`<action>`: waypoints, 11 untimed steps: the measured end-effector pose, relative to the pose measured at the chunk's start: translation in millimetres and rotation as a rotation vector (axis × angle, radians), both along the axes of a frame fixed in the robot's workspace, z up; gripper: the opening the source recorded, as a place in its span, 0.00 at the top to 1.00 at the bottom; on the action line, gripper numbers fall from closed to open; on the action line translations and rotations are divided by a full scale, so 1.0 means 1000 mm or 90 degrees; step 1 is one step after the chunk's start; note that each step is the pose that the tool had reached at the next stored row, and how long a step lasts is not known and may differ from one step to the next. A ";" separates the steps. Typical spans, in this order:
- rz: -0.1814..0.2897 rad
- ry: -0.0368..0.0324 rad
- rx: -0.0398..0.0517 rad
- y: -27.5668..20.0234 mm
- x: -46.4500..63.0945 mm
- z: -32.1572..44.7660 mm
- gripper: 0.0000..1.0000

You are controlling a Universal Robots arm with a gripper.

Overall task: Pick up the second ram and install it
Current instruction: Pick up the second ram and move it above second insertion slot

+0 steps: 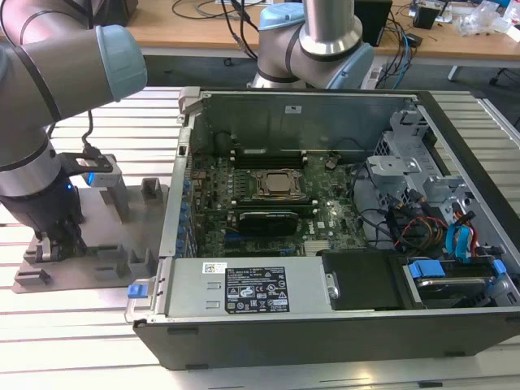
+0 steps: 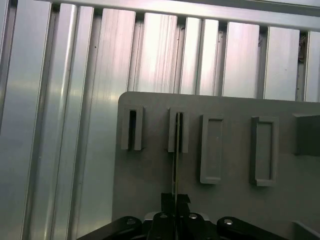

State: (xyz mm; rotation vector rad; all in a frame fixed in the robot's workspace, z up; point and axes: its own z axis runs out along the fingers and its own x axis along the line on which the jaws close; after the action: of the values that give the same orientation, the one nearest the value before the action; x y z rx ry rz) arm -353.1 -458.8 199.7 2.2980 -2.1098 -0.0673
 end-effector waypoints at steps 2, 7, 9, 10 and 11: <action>-0.016 0.0001 0.0000 0.0000 0.000 0.0000 0.86; -0.016 0.0001 -0.0001 -0.0001 0.000 0.0000 0.86; -0.016 0.0001 -0.0001 -0.0001 0.000 0.0000 0.86; -0.016 0.0001 -0.0001 -0.0001 0.000 0.0000 0.86; -0.016 0.0000 -0.0012 -0.0001 0.000 0.0000 0.86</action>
State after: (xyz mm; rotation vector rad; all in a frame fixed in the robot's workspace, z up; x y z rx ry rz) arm -353.1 -458.9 199.7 2.2711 -2.1375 -0.0657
